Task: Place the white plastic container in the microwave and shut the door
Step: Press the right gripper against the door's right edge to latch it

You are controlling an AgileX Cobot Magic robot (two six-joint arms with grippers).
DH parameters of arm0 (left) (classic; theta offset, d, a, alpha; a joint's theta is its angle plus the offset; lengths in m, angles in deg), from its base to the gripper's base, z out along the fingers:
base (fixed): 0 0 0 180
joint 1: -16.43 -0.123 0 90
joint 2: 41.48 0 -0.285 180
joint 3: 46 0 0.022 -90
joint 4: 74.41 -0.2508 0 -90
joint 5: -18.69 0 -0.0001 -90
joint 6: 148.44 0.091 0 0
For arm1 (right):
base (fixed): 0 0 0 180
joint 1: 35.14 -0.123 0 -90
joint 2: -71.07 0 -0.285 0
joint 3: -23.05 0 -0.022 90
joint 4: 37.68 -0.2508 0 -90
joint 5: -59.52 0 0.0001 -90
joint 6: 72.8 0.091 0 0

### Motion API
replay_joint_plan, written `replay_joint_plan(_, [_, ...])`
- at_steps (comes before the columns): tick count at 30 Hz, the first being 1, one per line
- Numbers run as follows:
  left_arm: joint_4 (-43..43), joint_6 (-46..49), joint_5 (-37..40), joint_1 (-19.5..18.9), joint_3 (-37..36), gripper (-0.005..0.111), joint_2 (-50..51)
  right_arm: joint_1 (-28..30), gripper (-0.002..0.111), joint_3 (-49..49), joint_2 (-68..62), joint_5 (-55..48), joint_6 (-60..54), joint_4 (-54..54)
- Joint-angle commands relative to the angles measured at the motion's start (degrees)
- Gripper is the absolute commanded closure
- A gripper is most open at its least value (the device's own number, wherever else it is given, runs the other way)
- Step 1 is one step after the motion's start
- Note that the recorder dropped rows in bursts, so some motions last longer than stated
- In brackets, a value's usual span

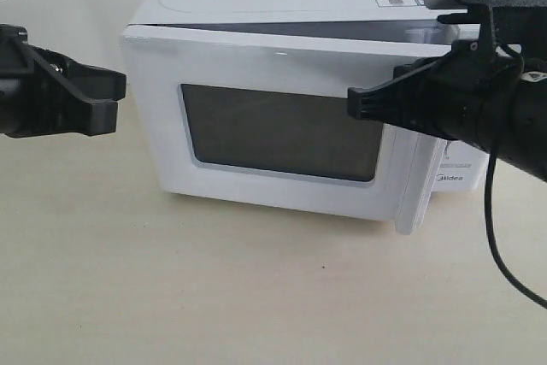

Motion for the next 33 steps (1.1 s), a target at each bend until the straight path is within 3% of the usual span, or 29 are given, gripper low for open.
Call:
replay_joint_plan(1, [0.1, 0.1, 0.4, 0.2, -0.2, 0.102, 0.1, 2.8, 0.109, 0.3, 0.0, -1.3, -1.0, -0.2])
replay_joint_plan(21, [0.1, 0.1, 1.7, 0.2, -0.2, 0.102, 0.1, 3.0, 0.109, 4.8, -0.6, -3.6, -3.8, -0.2])
replay_joint_plan(33, [0.1, 0.1, 1.7, 0.2, -0.2, 0.102, 0.1, 3.0, 0.109, 4.8, -7.0, 0.2, -3.8, -0.3])
